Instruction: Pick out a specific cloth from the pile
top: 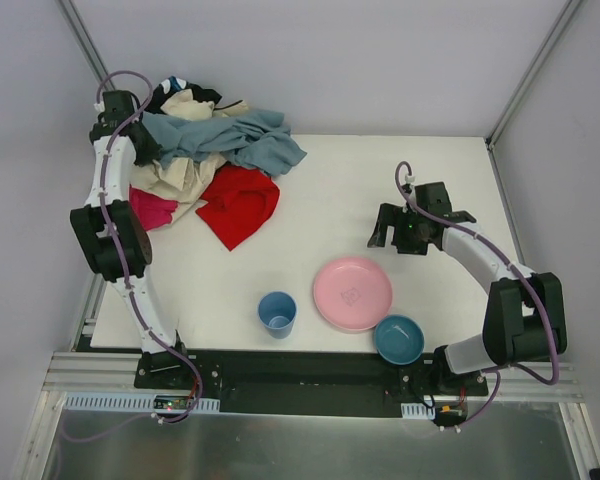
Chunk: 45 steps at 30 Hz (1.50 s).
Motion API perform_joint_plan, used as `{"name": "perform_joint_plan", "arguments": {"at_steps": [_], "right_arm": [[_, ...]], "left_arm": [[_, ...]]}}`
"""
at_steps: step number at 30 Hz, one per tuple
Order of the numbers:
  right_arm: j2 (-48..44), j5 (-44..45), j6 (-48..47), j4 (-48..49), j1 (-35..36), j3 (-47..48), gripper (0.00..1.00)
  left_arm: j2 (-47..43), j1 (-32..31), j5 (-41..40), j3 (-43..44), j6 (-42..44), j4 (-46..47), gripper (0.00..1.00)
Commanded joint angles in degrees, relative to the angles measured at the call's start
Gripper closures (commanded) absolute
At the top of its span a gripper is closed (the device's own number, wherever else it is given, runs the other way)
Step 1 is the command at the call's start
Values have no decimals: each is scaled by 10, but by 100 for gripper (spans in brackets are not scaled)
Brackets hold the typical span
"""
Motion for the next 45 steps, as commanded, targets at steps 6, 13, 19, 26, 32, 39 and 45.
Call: {"name": "perform_joint_plan", "arguments": {"at_steps": [6,13,19,26,32,39,45], "right_arm": [[-7,-8,18,-7,14,39,4],[7,-2,34,-3,43,60,4],[24,8,49,-1,80,95,4],[61,-1,68,11,116,147,4],[95,-11,94,23,144,183,4],[134,-25,129,27,159,217,4],[189,-38,169,29,165,267,4]], "left_arm": [[72,9,10,-127,-17,-53,100],[65,10,-19,-167,-2,-52,100],[24,9,44,-147,11,-51,77],[-49,10,113,-151,27,-50,8],[-79,10,176,-187,22,-28,1],[-81,12,218,-202,9,-12,1],[-84,12,220,-204,11,-11,1]]}}
